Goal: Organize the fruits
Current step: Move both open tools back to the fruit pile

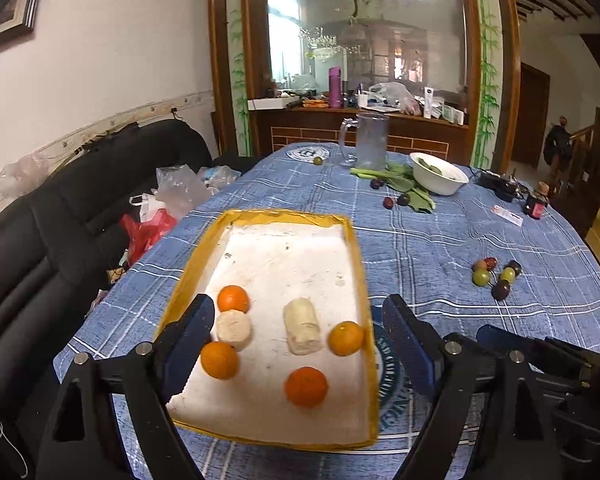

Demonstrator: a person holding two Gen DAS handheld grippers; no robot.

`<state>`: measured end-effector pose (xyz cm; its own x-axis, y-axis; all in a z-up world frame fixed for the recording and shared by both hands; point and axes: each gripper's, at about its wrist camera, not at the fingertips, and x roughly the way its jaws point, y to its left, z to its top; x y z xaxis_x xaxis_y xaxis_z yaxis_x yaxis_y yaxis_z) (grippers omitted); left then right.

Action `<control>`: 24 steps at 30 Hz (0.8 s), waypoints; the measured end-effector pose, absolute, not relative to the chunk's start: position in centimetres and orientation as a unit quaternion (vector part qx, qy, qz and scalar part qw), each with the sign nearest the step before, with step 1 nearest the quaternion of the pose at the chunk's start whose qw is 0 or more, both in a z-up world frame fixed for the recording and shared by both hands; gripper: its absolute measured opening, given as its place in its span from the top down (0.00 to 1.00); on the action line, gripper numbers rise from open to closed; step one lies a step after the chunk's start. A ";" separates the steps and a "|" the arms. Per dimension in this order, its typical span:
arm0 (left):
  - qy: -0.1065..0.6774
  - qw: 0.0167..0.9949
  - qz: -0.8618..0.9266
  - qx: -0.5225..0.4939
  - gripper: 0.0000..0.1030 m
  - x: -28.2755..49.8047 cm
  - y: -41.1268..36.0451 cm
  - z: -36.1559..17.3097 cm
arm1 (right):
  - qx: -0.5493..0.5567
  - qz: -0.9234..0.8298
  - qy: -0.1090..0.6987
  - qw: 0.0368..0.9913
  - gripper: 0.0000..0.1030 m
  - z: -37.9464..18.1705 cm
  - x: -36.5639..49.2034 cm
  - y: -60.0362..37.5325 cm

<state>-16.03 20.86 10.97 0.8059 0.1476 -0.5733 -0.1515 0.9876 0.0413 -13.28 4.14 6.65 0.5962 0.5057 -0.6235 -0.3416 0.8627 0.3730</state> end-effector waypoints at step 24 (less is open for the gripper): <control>0.348 0.936 0.032 0.025 0.17 -14.0 16.0 9.6 | 0.082 0.158 0.378 0.908 0.50 6.7 -12.2 -3.7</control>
